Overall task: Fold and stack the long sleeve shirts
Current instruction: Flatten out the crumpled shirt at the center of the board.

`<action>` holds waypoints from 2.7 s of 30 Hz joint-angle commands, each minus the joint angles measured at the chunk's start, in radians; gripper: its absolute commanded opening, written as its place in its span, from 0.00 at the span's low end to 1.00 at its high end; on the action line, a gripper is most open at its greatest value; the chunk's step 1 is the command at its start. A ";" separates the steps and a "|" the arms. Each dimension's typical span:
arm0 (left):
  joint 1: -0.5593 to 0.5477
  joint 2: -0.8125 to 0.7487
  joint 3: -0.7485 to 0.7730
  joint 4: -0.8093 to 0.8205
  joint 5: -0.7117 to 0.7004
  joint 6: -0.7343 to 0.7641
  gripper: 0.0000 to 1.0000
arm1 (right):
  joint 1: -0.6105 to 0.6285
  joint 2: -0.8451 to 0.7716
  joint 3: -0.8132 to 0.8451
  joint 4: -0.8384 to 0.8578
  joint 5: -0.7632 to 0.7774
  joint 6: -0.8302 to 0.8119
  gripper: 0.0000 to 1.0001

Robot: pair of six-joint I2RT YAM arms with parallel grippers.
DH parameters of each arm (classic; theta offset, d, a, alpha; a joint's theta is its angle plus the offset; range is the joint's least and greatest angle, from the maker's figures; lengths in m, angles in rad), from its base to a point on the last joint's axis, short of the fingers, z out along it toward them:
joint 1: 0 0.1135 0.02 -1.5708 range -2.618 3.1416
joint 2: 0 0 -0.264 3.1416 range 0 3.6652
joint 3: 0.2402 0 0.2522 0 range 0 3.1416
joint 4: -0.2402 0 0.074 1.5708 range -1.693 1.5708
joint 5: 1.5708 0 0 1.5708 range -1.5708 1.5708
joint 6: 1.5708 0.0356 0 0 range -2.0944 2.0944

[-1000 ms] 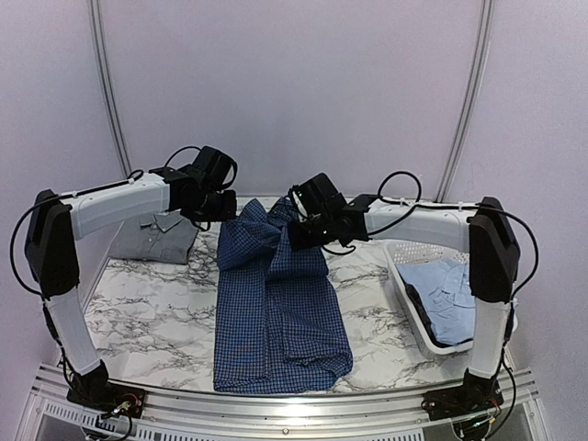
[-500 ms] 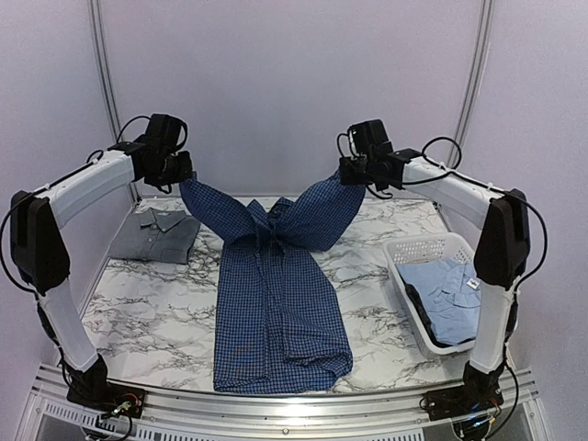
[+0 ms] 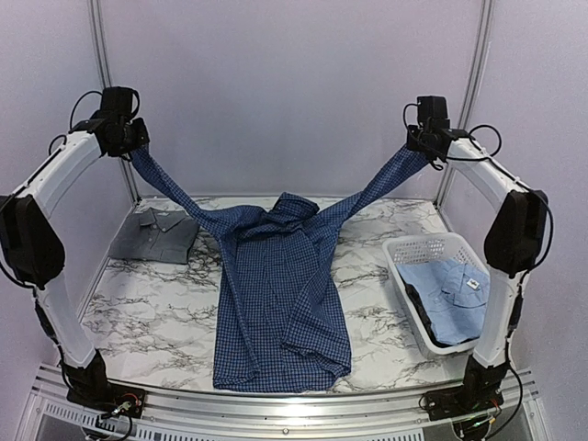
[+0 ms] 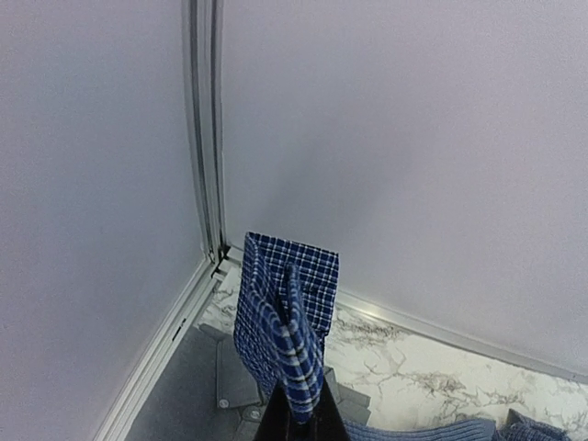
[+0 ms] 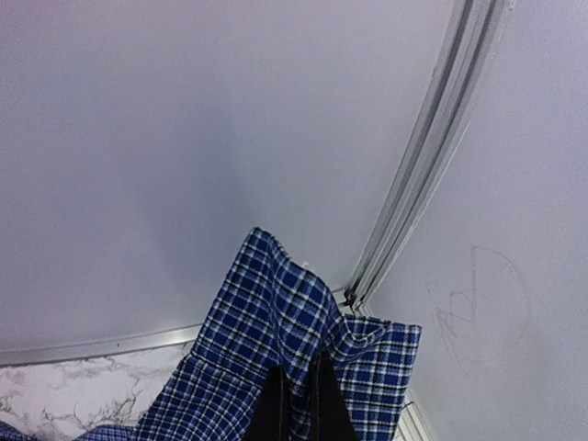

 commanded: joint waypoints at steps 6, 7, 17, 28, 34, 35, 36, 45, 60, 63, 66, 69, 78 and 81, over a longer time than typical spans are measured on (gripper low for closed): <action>0.085 0.031 0.140 -0.061 -0.030 0.038 0.00 | -0.086 0.059 0.126 0.011 0.057 -0.057 0.00; 0.093 0.031 0.140 -0.066 -0.032 0.041 0.00 | -0.091 0.062 0.132 0.008 0.067 -0.060 0.00; 0.182 0.035 0.120 -0.110 -0.034 0.044 0.00 | -0.161 0.080 0.175 -0.024 0.101 -0.072 0.00; 0.190 0.070 0.080 -0.117 0.066 0.013 0.00 | -0.177 0.101 0.205 -0.067 -0.024 -0.053 0.02; 0.182 0.091 0.011 -0.115 0.119 -0.013 0.02 | -0.078 0.107 0.151 -0.088 -0.023 -0.095 0.22; 0.178 0.091 -0.003 -0.115 0.125 -0.017 0.02 | -0.064 0.107 0.138 -0.090 -0.024 -0.091 0.24; 0.173 0.090 -0.017 -0.115 0.134 -0.020 0.02 | -0.050 0.105 0.122 -0.090 -0.038 -0.087 0.24; 0.043 0.019 -0.246 -0.037 0.130 -0.051 0.04 | 0.093 0.128 0.059 -0.121 -0.107 -0.045 0.28; -0.030 -0.061 -0.554 0.074 0.251 -0.184 0.24 | 0.566 -0.158 -0.521 -0.090 -0.211 0.112 0.48; -0.020 -0.074 -0.586 0.078 0.241 -0.233 0.24 | 0.664 -0.186 -0.584 -0.122 -0.231 0.173 0.48; -0.011 -0.119 -0.642 0.112 0.220 -0.276 0.37 | 0.747 -0.203 -0.641 -0.158 -0.236 0.240 0.48; -0.007 -0.172 -0.690 0.141 0.205 -0.291 0.49 | 0.806 -0.219 -0.707 -0.160 -0.283 0.307 0.48; -0.006 -0.306 -0.745 0.154 0.218 -0.285 0.98 | 0.864 -0.164 -0.723 -0.132 -0.331 0.421 0.48; -0.010 -0.357 -0.771 0.154 0.229 -0.275 0.99 | 0.873 -0.125 -0.699 -0.134 -0.335 0.437 0.48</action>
